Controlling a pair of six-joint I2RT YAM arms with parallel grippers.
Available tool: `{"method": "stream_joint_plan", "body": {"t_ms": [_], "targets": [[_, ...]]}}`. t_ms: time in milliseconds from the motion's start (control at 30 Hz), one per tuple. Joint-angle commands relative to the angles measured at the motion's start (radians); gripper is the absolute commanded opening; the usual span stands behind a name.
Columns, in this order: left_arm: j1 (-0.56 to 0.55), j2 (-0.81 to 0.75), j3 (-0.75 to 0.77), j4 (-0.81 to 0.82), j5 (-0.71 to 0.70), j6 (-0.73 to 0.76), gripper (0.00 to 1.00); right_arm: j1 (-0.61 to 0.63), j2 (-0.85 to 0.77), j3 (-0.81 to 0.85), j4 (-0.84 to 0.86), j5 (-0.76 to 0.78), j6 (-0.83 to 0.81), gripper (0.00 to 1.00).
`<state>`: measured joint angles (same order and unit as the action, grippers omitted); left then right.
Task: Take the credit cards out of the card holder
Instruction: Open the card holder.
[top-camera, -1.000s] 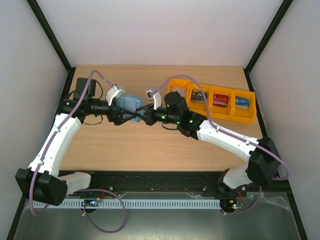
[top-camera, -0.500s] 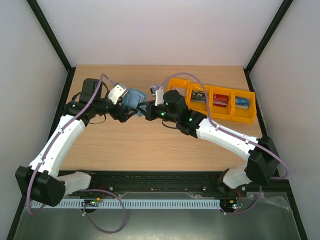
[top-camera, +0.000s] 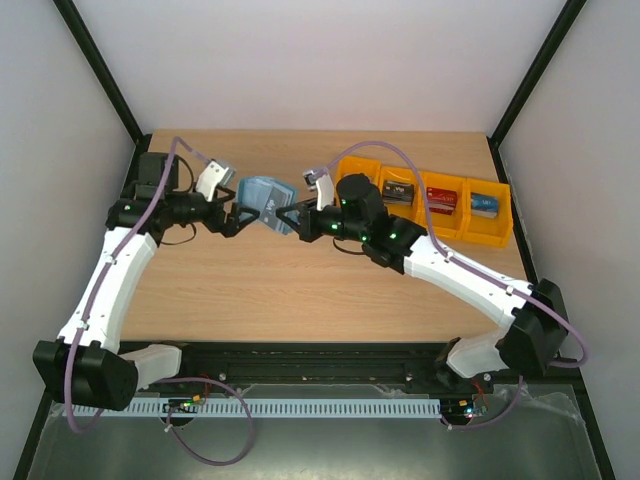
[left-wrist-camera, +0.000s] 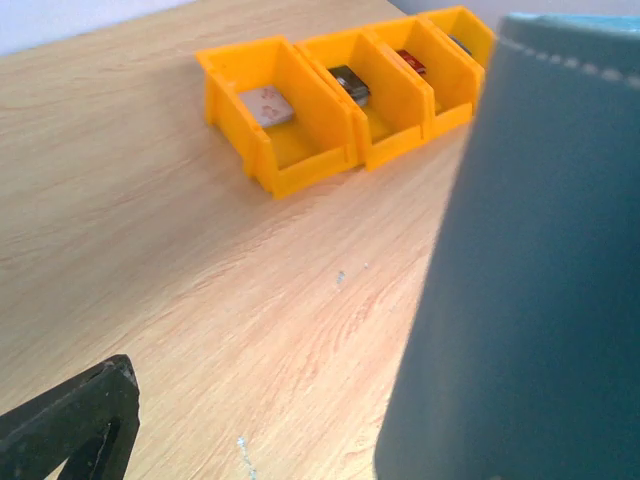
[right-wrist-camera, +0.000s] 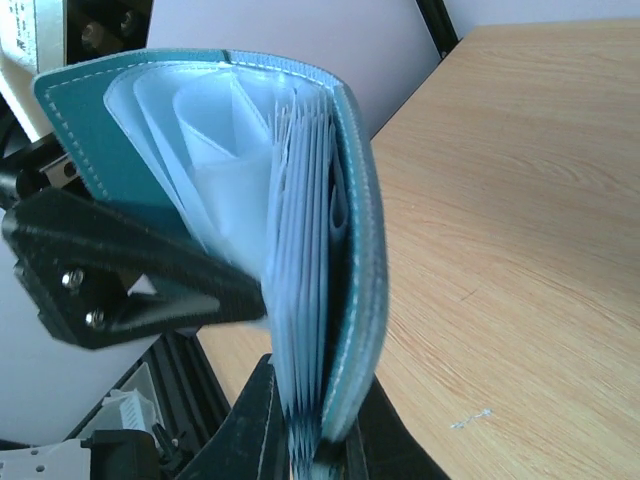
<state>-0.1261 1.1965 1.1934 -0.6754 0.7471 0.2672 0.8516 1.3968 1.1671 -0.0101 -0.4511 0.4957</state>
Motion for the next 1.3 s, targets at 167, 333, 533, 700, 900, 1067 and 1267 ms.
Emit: {"method": "stream_joint_plan", "body": {"t_ms": [167,333,533,700,900,1067,1267], "targets": [[0.035,-0.006,0.009,0.023,-0.010,-0.010,0.97,-0.010,-0.060,0.022,-0.038,-0.127,-0.063,0.02],[0.033,-0.013,0.007,-0.005,0.067,0.023,0.84,-0.024,-0.060,0.023,-0.048,-0.171,-0.084,0.02],[0.036,-0.021,0.032,-0.066,0.178,0.077,0.07,-0.046,-0.070,0.015,-0.061,-0.259,-0.125,0.05],[0.039,-0.030,0.045,-0.184,0.336,0.203,0.02,-0.066,-0.104,-0.044,-0.002,-0.226,-0.109,0.29],[0.041,-0.031,0.089,-0.354,0.457,0.387,0.02,-0.072,-0.109,-0.095,0.079,-0.255,-0.093,0.33],[0.073,-0.030,0.081,-0.329,0.484,0.368,0.02,-0.080,-0.123,-0.124,0.103,-0.288,-0.083,0.03],[0.089,-0.038,-0.053,0.066,0.022,-0.069,0.52,-0.085,-0.128,-0.122,0.040,-0.150,-0.037,0.02]]}}
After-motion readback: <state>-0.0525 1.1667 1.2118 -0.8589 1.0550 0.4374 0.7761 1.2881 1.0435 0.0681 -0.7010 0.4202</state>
